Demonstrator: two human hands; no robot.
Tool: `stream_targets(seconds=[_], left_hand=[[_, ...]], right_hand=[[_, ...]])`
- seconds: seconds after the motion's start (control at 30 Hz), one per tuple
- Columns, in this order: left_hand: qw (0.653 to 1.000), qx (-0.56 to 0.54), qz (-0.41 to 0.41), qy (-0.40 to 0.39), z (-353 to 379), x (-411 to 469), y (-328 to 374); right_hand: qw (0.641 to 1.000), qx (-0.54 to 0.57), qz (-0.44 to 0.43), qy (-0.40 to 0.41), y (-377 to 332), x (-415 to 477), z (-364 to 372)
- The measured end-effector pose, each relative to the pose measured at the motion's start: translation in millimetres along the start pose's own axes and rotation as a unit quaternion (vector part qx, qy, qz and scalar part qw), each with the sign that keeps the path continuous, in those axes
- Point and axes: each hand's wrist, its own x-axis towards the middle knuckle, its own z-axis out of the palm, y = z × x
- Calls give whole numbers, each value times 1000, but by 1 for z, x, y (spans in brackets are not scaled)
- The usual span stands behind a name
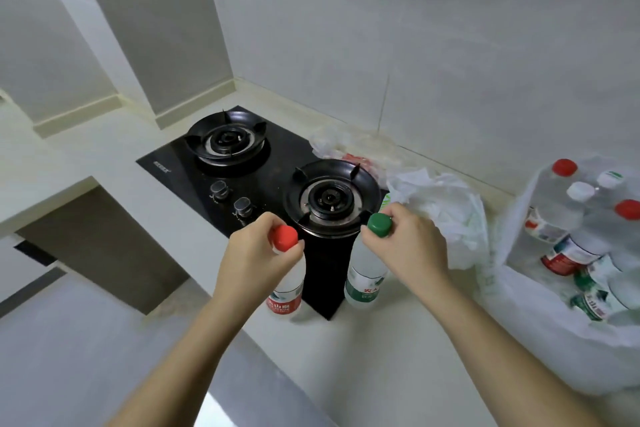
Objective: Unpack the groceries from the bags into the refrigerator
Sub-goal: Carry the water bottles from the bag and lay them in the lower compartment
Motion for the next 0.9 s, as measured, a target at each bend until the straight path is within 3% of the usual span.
stream_targets(seconds=[0.6,0.9], left_hand=[[998,-46,-38,21,16,-26,-37],[994,-83,-25,66,25,-33,-44]], right_hand=[[1000,9,17,-10,20,-20,19],[997,55,-10,55,27,-29,30]])
